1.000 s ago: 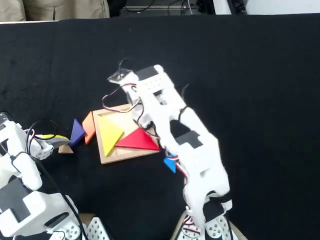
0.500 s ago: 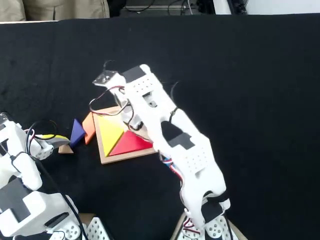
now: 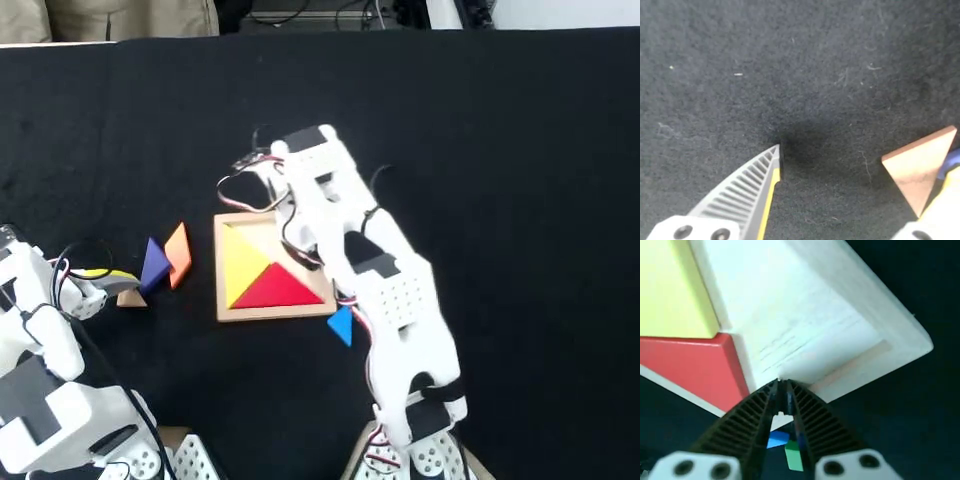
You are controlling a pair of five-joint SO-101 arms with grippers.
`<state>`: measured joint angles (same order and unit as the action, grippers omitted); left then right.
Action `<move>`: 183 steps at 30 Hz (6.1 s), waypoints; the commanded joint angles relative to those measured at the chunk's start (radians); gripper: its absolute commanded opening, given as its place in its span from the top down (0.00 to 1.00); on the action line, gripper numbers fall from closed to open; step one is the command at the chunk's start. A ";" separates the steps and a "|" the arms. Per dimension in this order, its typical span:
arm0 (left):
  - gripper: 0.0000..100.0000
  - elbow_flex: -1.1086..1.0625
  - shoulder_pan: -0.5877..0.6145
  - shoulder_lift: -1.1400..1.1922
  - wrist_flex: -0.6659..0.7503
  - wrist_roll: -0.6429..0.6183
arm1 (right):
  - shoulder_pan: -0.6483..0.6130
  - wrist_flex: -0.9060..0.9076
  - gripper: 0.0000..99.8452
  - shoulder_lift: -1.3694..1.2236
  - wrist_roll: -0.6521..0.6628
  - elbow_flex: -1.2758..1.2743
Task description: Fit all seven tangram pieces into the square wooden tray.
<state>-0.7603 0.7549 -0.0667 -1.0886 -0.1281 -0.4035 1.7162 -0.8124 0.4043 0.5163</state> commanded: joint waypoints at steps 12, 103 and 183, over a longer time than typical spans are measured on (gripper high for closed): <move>0.53 0.013 0.012 -0.006 -0.011 0.009 | 0.089 0.041 0.99 0.539 -0.037 -0.090; 0.59 -0.154 0.334 -0.063 0.129 0.298 | -0.400 0.051 0.83 -0.559 -0.635 1.072; 0.59 -0.154 0.297 -0.054 0.133 0.305 | -0.117 -0.617 0.81 0.605 -0.542 -0.757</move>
<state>-0.8922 1.0495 -0.1358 -0.9628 0.1818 -0.5125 1.0886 -0.2248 -0.1557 -0.3015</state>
